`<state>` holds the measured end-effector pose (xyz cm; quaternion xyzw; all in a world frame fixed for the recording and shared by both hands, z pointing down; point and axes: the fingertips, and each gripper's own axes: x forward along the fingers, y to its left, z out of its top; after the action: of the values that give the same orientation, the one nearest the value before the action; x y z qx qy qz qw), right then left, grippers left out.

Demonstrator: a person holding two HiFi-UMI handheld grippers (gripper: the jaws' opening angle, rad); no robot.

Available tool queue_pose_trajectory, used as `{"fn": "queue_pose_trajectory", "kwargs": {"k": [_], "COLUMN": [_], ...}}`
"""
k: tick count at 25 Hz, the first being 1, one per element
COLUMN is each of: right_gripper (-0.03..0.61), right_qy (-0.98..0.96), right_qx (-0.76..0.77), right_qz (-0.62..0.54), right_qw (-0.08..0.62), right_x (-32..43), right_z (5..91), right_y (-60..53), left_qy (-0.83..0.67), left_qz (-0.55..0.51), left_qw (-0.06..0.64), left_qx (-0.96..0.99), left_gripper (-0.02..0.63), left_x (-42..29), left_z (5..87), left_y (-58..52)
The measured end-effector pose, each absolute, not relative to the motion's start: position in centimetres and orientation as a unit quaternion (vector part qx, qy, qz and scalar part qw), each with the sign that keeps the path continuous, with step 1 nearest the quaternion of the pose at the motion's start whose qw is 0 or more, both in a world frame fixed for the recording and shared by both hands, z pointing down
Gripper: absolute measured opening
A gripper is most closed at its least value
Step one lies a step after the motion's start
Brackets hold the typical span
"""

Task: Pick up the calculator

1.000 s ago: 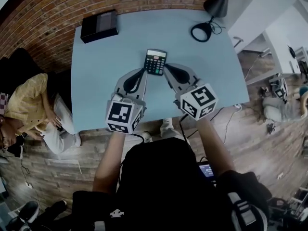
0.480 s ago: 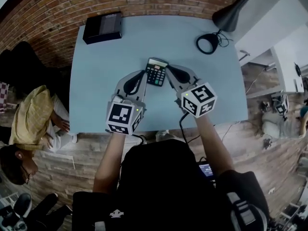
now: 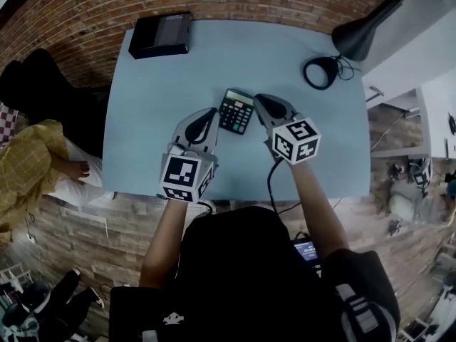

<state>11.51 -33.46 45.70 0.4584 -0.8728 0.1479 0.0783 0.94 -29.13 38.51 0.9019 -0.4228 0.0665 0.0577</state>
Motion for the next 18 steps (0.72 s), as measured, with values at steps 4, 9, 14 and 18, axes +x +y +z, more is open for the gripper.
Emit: {"fn": "queue_pose_trajectory", "kwargs": {"k": [4, 9, 14, 18], "right_gripper": [0.005, 0.041, 0.087, 0.087], "right_qy": [-0.873, -0.873, -0.867, -0.859], "right_qx": [0.449, 0.436, 0.424, 0.420], "right_qz": [0.162, 0.186, 0.214, 0.227], "right_qw": [0.097, 0.118, 0.148, 0.187], "right_x": [11.8, 12.2, 12.8, 13.2], "right_z": [48.2, 51.3, 54.9, 58.2], "right_y": [-34.7, -36.0, -37.3, -38.4], "left_qy": [-0.437, -0.446, -0.452, -0.456], "left_qz": [0.075, 0.084, 0.094, 0.102], "left_qw": [0.065, 0.074, 0.086, 0.092], "left_qx": [0.894, 0.888, 0.883, 0.879], "left_gripper": [0.009, 0.008, 0.009, 0.008], "left_x": [0.8, 1.1, 1.4, 1.6], "left_z": [39.3, 40.2, 41.4, 42.1], "left_y": [-29.7, -30.3, -30.6, -30.9]}}
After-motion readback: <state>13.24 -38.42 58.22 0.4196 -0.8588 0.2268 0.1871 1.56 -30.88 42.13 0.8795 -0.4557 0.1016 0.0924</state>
